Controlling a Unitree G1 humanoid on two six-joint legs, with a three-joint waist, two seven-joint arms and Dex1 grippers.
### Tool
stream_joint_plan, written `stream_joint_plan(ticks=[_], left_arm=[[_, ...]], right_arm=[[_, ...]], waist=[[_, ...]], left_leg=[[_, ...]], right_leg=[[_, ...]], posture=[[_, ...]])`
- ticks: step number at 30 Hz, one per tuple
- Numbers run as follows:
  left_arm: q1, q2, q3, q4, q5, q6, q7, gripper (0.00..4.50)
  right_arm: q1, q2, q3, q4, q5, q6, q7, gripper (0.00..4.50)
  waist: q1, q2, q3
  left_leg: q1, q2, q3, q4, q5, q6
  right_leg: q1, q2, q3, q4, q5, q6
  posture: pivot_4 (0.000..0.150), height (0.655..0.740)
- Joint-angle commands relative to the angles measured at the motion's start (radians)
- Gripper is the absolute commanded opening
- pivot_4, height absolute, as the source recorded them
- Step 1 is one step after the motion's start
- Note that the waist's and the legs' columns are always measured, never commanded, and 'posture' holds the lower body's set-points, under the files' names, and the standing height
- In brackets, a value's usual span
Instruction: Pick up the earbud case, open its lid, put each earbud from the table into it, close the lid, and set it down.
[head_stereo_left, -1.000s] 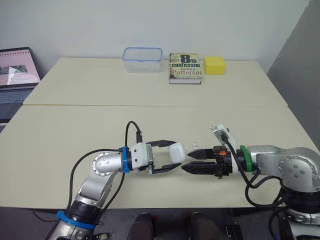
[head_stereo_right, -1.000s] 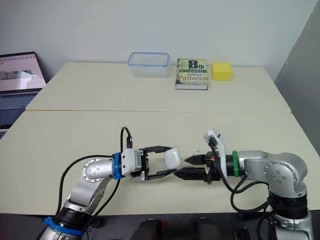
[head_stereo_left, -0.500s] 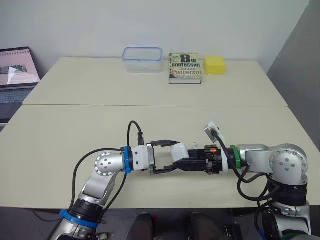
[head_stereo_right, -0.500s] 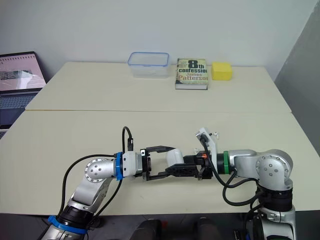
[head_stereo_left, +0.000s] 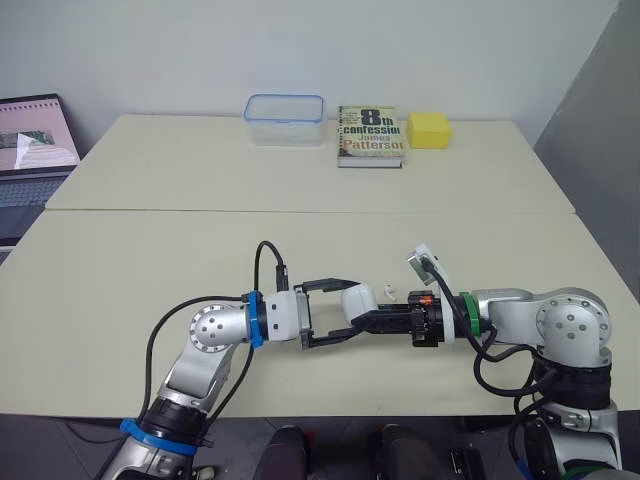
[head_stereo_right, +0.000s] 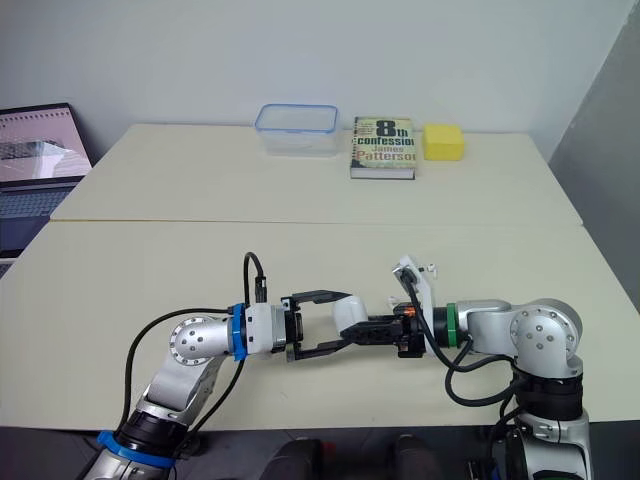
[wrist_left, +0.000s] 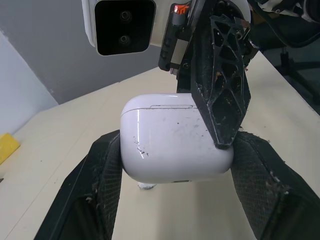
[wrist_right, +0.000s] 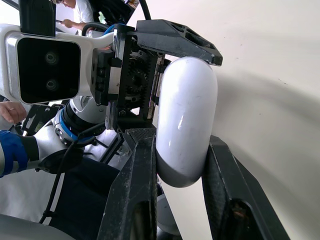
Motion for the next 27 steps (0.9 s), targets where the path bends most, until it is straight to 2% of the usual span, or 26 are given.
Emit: stream_joint_plan(ticks=[1,6,7,9,12,15,17,21,27], left_arm=[[-0.017,-0.019,-0.003,-0.026,-0.033,0.002,0.010,2.77],[-0.051,-0.003,0.007,-0.009,-0.018,0.065,0.018,4.42],[-0.055,0.017,0.010,-0.013,-0.028,0.147,0.021,4.50],[-0.057,0.062,0.021,-0.042,-0.094,0.377,0.028,4.50],[-0.065,0.143,0.022,-0.128,-0.200,0.707,0.022,4.50],[-0.084,0.212,0.000,-0.226,-0.279,0.907,-0.007,4.50],[-0.115,0.213,-0.008,-0.263,-0.301,0.986,0.012,4.50],[-0.188,0.169,-0.030,-0.292,-0.281,1.066,0.090,4.50],[-0.262,0.145,-0.092,-0.288,-0.215,1.053,0.110,4.50]], right_arm=[[-0.027,-0.005,0.006,0.000,0.030,0.007,0.015,0.78],[-0.053,-0.039,0.030,0.013,0.020,0.003,0.040,0.78],[-0.063,-0.068,0.047,0.009,0.009,-0.005,0.055,0.78],[-0.085,-0.163,0.116,-0.019,-0.047,-0.058,0.105,0.78],[-0.127,-0.367,0.291,-0.077,-0.214,-0.242,0.247,0.78],[-0.179,-0.542,0.478,-0.110,-0.424,-0.475,0.414,0.78],[-0.202,-0.615,0.575,-0.119,-0.552,-0.612,0.503,0.78],[-0.214,-0.649,0.654,-0.111,-0.690,-0.753,0.591,0.78],[-0.215,-0.612,0.662,-0.114,-0.768,-0.800,0.638,0.78]], waist=[[0.000,0.000,0.000],[-0.001,0.000,0.000],[-0.001,0.000,0.000],[-0.004,0.001,0.000],[-0.008,0.001,0.002],[-0.017,0.002,0.003],[-0.018,0.002,0.003],[-0.021,0.001,0.004],[-0.021,0.000,0.004]], left_leg=[[0.000,0.000,0.000,0.000,0.000,0.000],[0.000,0.000,0.000,0.000,0.000,0.000],[0.000,0.000,0.000,0.000,0.000,0.000],[0.000,0.000,0.000,0.000,0.000,0.000],[-0.001,0.000,-0.001,0.000,0.000,0.000],[-0.001,0.000,-0.002,-0.001,0.000,0.001],[-0.001,0.000,-0.002,-0.001,0.000,0.000],[-0.001,0.000,-0.002,-0.001,0.000,0.000],[-0.001,0.000,-0.001,-0.001,0.000,0.000]], right_leg=[[0.000,0.000,0.000,0.000,0.000,0.000],[0.000,0.000,0.000,0.000,0.000,0.000],[0.000,0.000,0.000,0.000,0.000,0.000],[0.000,0.001,0.000,0.000,0.000,0.000],[-0.001,0.000,0.000,-0.001,0.000,0.000],[-0.002,0.001,-0.001,-0.002,0.000,0.000],[-0.002,0.001,-0.002,-0.003,-0.001,0.000],[-0.001,0.001,-0.002,-0.003,-0.001,0.000],[-0.001,0.001,-0.001,-0.002,0.000,0.001]], posture=[[0.150,0.7400],[0.150,0.7400],[0.150,0.7400],[0.150,0.7400],[0.150,0.7400],[0.150,0.7400],[0.150,0.7400],[0.150,0.7400],[0.150,0.7400]])
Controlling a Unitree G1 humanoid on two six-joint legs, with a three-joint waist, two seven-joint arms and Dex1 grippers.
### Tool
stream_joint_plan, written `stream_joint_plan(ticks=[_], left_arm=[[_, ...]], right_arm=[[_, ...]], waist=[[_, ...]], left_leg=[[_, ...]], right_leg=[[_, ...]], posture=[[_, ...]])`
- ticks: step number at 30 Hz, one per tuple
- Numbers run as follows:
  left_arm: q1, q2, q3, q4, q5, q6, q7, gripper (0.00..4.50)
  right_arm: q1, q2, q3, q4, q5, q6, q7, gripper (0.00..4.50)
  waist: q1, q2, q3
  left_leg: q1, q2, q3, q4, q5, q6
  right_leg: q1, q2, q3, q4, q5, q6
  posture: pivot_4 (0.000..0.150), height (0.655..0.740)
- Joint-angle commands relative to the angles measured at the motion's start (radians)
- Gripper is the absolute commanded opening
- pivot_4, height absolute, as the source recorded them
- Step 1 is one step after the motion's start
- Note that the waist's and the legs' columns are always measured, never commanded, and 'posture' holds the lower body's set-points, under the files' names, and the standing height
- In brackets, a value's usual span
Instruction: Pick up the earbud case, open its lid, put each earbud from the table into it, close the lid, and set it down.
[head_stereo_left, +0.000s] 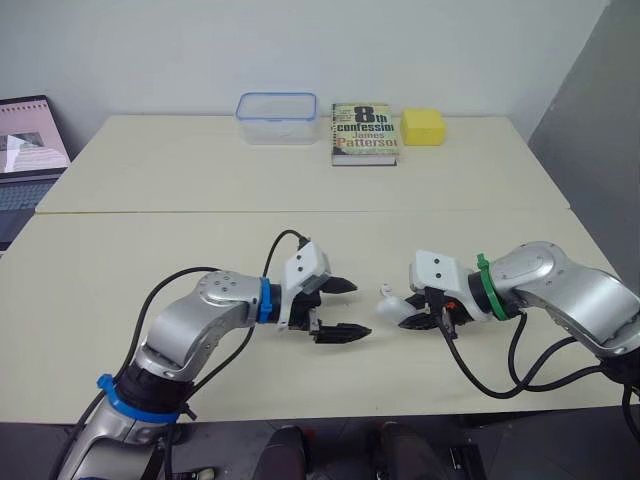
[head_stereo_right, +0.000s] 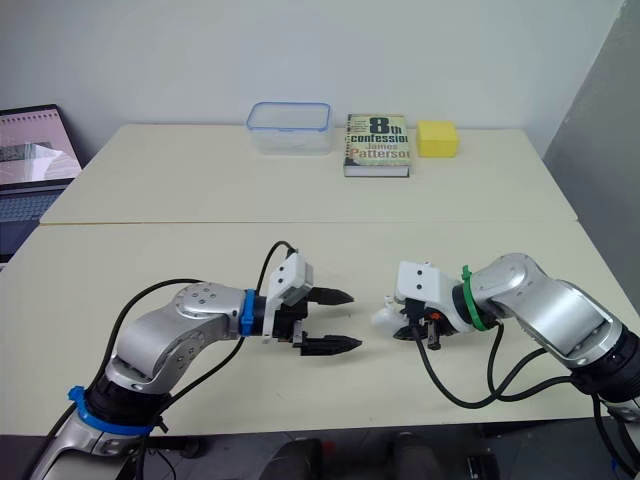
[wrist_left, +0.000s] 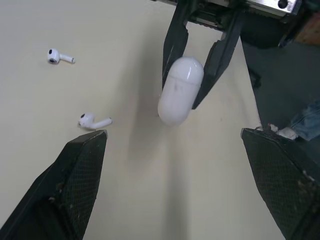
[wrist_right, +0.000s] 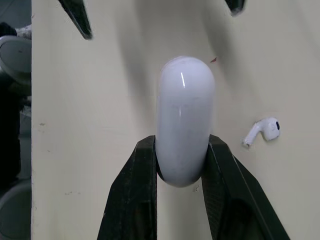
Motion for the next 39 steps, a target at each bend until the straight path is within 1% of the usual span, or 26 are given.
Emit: stream_joint_plan(ticks=[1,8,16,23,26,30,35,36,39], left_arm=[[-0.025,-0.004,-0.027,-0.025,0.033,-0.025,0.005,4.50],[-0.044,-0.023,-0.070,0.007,0.098,-0.108,-0.013,4.50],[-0.051,-0.029,-0.095,0.045,0.129,-0.164,-0.064,4.50],[-0.065,-0.060,-0.095,0.082,0.147,-0.183,-0.076,4.50],[-0.064,-0.067,-0.095,0.084,0.143,-0.182,-0.080,3.91],[-0.065,-0.069,-0.104,0.091,0.148,-0.186,-0.093,2.67],[-0.061,-0.069,-0.107,0.091,0.152,-0.183,-0.105,1.01],[-0.060,-0.070,-0.107,0.090,0.154,-0.183,-0.106,0.79],[-0.056,-0.073,-0.107,0.086,0.158,-0.179,-0.110,0.79]], right_arm=[[-0.018,0.013,-0.012,-0.022,-0.037,-0.025,0.030,0.78],[-0.014,0.044,-0.024,-0.029,-0.066,-0.015,0.057,0.78],[-0.016,0.063,-0.033,-0.029,-0.088,-0.025,0.076,0.78],[-0.019,0.083,-0.039,-0.041,-0.095,-0.012,0.086,0.78],[-0.019,0.086,-0.040,-0.042,-0.097,-0.010,0.089,0.78],[-0.020,0.089,-0.041,-0.042,-0.100,-0.012,0.094,0.78],[-0.023,0.095,-0.044,-0.043,-0.102,-0.012,0.097,0.78],[-0.023,0.096,-0.045,-0.046,-0.101,-0.012,0.098,0.78],[-0.024,0.099,-0.049,-0.053,-0.101,-0.020,0.105,0.78]], waist=[[0.000,0.000,0.000],[0.001,0.000,0.000],[0.000,0.000,0.000],[0.000,0.000,0.000],[0.000,0.000,0.000],[0.000,0.000,0.000],[0.000,0.000,0.000],[0.000,0.000,0.000],[0.000,0.000,0.000]], left_leg=[[0.000,0.000,0.000,0.000,0.000,0.000],[0.000,0.000,0.000,0.000,0.000,0.000],[0.000,0.000,0.000,0.001,0.000,0.000],[0.000,0.000,0.000,0.001,0.000,0.000],[0.000,0.000,0.000,0.001,0.000,0.000],[0.000,0.000,0.000,0.001,0.000,0.000],[0.000,0.000,0.000,0.001,0.000,0.000],[0.000,0.000,0.000,0.001,0.000,0.000],[0.001,0.000,0.000,0.001,0.000,0.000]], right_leg=[[0.000,0.000,0.000,0.000,0.000,0.000],[0.000,0.000,0.000,0.001,0.000,0.000],[0.000,0.000,0.000,0.001,0.000,0.000],[0.000,0.000,0.000,0.001,0.000,0.000],[0.000,0.000,0.000,0.002,0.000,0.000],[0.000,0.000,0.000,0.002,0.000,0.000],[0.000,0.000,0.000,0.002,0.000,0.000],[0.000,0.000,0.000,0.002,0.000,0.000],[0.000,0.000,0.000,0.003,0.000,0.000]], posture=[[0.150,0.7400],[0.150,0.7400],[0.150,0.7400],[0.150,0.7400],[0.150,0.7400],[0.150,0.7400],[0.150,0.7400],[0.150,0.7400],[0.150,0.7400]])
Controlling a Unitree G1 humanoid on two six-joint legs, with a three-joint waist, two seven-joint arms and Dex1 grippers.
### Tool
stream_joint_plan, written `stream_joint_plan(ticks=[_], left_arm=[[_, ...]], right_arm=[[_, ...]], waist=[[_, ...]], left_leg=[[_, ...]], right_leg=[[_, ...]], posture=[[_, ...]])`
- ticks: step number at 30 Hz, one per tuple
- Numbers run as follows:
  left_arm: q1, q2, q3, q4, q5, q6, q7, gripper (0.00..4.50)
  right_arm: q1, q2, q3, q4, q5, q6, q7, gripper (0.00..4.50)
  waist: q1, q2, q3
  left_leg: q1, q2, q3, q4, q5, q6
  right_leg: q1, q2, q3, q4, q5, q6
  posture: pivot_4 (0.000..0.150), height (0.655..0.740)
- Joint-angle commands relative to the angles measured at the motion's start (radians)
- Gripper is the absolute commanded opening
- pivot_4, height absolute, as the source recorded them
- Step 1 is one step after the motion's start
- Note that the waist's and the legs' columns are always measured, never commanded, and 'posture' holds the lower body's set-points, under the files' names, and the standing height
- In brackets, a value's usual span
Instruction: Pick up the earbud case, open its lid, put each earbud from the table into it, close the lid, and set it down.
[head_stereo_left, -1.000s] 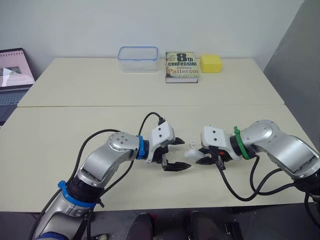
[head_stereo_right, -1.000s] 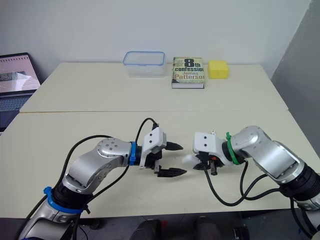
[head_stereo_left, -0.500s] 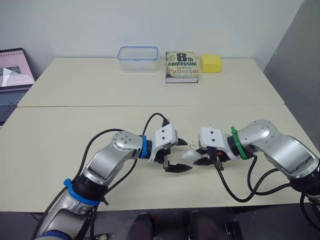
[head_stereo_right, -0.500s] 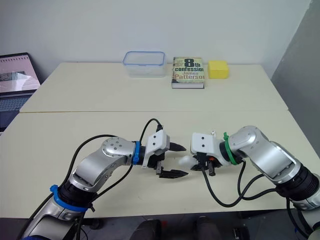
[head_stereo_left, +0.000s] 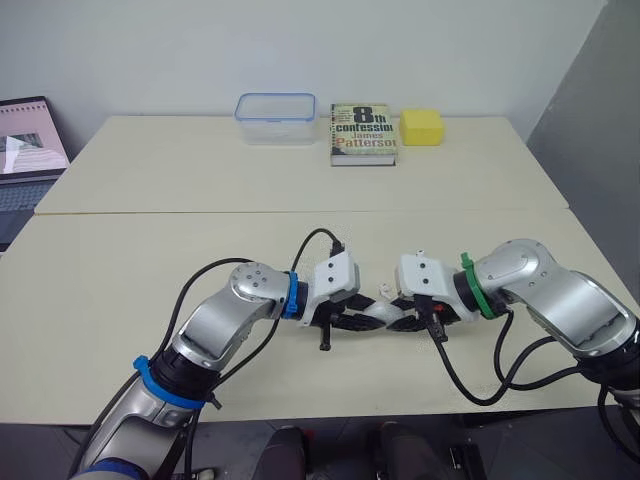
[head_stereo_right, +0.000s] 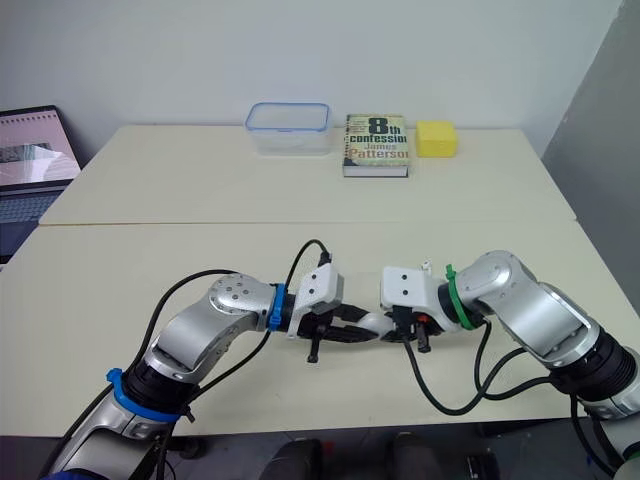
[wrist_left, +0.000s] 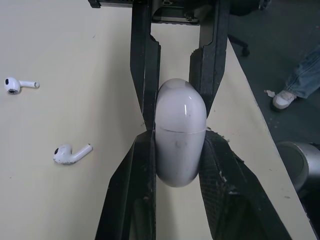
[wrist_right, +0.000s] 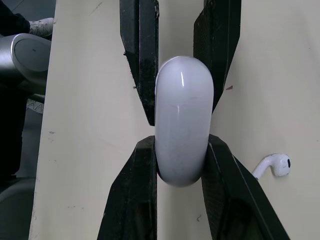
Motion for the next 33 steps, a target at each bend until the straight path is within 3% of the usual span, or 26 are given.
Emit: stream_joint_plan(ticks=[1,5,13,17,21,26,33], left_arm=[[-0.003,-0.010,0.004,-0.015,0.000,0.002,0.009,0.79],[-0.002,-0.011,0.007,-0.015,0.002,0.009,0.014,0.79],[0.036,-0.015,0.048,-0.034,-0.039,0.081,0.053,0.79],[0.109,-0.048,0.142,-0.041,-0.117,0.089,0.083,0.79],[0.206,-0.183,0.315,-0.025,-0.261,0.029,0.149,0.79],[0.278,-0.175,0.289,-0.015,-0.177,-0.139,0.128,0.79],[0.280,-0.175,0.256,0.000,-0.143,-0.247,0.102,0.79]], right_arm=[[-0.022,0.009,-0.040,-0.051,0.004,-0.017,0.007,0.78],[-0.023,0.005,-0.043,-0.052,0.005,-0.014,0.013,0.78],[-0.017,-0.053,-0.081,-0.030,-0.016,-0.034,0.032,3.57],[0.007,-0.128,-0.146,-0.001,-0.040,-0.151,0.062,3.61],[0.056,-0.115,-0.258,0.045,-0.043,-0.346,0.041,3.61],[0.110,-0.055,-0.355,-0.021,0.055,-0.372,0.034,3.61],[0.075,0.032,-0.303,-0.045,0.027,-0.318,-0.034,3.61]], waist=[[0.000,0.000,0.000],[0.000,0.000,0.000],[0.000,0.000,0.000],[0.000,0.000,0.000],[0.002,0.000,0.000],[0.001,0.000,0.000],[0.002,0.000,0.000]], left_leg=[[0.000,0.000,0.000,0.000,0.000,0.000],[0.000,0.000,0.000,0.000,0.000,0.000],[0.000,0.000,0.000,0.000,0.000,0.000],[0.000,0.000,0.000,0.000,0.000,0.000],[0.001,0.000,0.000,0.001,0.000,0.000],[0.002,0.000,0.001,0.001,0.000,0.000],[0.002,0.000,0.001,0.002,0.000,0.000]], right_leg=[[0.000,0.000,0.000,0.000,0.000,0.000],[0.000,0.000,0.000,0.000,0.000,0.000],[0.000,0.000,0.000,0.001,0.000,0.000],[0.000,0.000,0.000,0.000,0.000,0.000],[0.001,-0.001,0.000,0.000,0.000,0.000],[0.001,0.000,0.001,0.001,0.000,0.000],[0.002,0.000,0.001,0.001,0.000,0.000]], posture=[[0.150,0.7400],[0.150,0.7400],[0.150,0.7400],[0.150,0.7400],[0.150,0.7400],[0.150,0.7400],[0.150,0.7400]])
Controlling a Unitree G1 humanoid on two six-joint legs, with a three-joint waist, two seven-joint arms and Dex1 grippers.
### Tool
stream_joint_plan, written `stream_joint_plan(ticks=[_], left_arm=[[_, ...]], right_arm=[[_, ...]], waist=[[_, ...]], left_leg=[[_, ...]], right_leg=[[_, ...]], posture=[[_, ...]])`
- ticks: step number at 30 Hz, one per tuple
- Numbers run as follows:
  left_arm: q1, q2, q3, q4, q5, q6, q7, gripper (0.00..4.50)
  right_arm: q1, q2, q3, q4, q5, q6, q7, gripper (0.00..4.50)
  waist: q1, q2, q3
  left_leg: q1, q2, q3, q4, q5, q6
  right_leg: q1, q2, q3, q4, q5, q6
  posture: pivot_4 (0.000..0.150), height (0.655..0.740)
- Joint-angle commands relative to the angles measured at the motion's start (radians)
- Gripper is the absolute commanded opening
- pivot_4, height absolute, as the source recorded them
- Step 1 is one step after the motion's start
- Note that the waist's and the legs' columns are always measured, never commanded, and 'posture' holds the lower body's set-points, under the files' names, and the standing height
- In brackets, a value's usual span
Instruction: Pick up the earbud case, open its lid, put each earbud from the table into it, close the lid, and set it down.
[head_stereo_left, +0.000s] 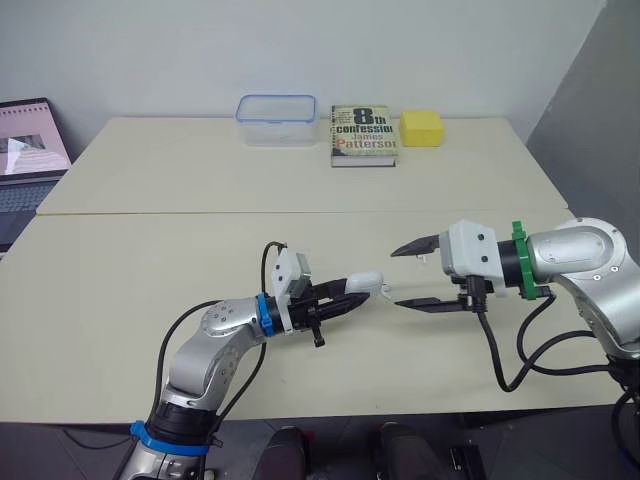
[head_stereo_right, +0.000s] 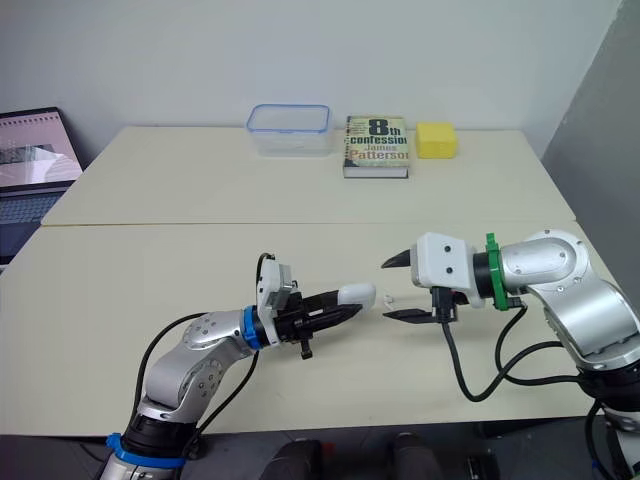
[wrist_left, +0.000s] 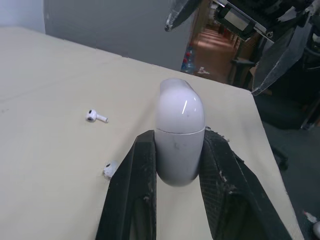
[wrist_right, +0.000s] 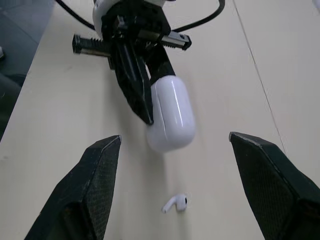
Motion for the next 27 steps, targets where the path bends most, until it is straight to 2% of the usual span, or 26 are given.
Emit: stream_joint_plan(ticks=[1,9,17,27], left_arm=[[-0.015,-0.002,-0.014,-0.008,0.004,-0.049,-0.015,0.79],[-0.020,0.017,-0.041,-0.014,0.021,-0.089,-0.044,0.79],[-0.005,0.044,-0.070,-0.009,0.052,-0.153,-0.067,0.79],[-0.002,0.025,-0.020,0.012,0.003,-0.130,-0.026,0.79]], right_arm=[[-0.039,0.025,0.018,-0.011,-0.024,0.007,-0.029,3.61],[-0.085,0.070,0.073,0.066,-0.107,-0.016,-0.047,3.61],[-0.125,0.082,0.052,0.079,-0.080,0.020,-0.034,3.61],[-0.118,0.053,-0.015,0.065,-0.011,0.077,-0.012,3.61]], waist=[[0.000,0.000,0.000],[0.000,0.000,0.000],[0.000,0.000,0.000],[0.000,0.000,0.000]], left_leg=[[0.000,0.000,0.000,0.000,0.000,0.000],[0.000,0.000,0.000,0.000,0.000,0.000],[0.000,0.000,0.000,0.000,0.000,0.000],[0.000,0.000,0.000,0.000,0.000,0.000]], right_leg=[[0.000,0.000,0.000,0.000,0.000,0.000],[0.000,0.000,0.000,0.000,0.000,0.000],[0.000,0.000,0.000,0.000,0.000,0.000],[0.000,0.000,0.000,0.000,0.000,0.000]], posture=[[0.150,0.7400],[0.150,0.7400],[0.150,0.7400],[0.150,0.7400]])
